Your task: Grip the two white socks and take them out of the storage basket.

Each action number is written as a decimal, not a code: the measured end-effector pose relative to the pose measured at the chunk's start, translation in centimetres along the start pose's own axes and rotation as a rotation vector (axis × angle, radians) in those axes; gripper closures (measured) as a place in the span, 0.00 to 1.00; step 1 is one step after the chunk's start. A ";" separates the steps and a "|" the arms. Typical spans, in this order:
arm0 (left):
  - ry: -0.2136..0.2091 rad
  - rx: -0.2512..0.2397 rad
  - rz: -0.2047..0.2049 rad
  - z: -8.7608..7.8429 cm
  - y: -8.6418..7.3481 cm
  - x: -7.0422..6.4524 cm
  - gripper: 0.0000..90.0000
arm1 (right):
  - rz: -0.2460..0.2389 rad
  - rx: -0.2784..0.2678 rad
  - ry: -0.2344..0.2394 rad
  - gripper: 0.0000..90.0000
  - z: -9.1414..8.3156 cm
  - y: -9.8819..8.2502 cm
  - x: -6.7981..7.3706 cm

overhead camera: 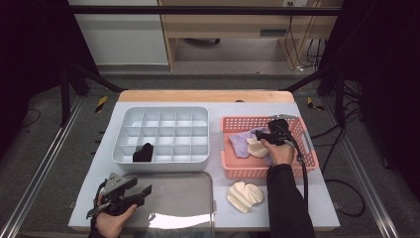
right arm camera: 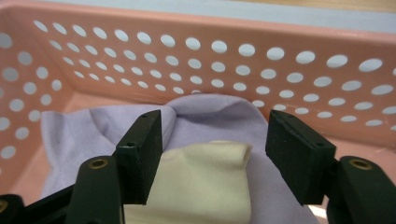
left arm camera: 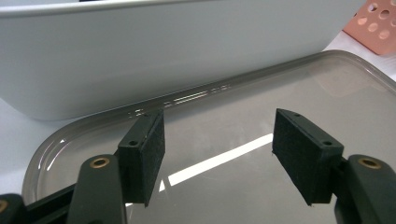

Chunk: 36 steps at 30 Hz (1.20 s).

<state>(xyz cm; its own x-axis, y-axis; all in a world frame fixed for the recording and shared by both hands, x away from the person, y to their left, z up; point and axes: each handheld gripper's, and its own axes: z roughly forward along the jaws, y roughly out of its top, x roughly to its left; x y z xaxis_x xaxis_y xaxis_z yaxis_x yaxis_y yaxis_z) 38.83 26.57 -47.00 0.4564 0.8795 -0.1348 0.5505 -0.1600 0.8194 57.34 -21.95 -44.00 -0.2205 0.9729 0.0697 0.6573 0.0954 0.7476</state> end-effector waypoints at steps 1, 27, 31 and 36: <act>0.000 0.000 0.000 0.0 0.0 0.0 0.38 | -0.002 0.009 -0.001 0.40 0.1 -0.1 0.0; 0.000 0.002 0.001 0.0 0.0 0.1 0.38 | -0.072 0.074 0.023 0.97 -0.5 0.2 0.9; -0.001 0.004 0.001 0.0 0.0 0.0 0.38 | -0.083 -0.017 0.043 0.97 -1.9 0.7 1.1; -0.003 0.004 -0.001 0.1 0.0 0.0 0.38 | -0.073 -0.047 0.065 0.98 -3.0 1.1 1.1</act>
<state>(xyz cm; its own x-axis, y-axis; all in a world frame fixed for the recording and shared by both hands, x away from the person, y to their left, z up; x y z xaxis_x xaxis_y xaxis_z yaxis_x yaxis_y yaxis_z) 38.90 26.52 -47.04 0.4577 0.8785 -0.1373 0.5537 -0.1607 0.8171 55.68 -21.45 -41.16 -0.3139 0.9478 0.0561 0.6035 0.1536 0.7824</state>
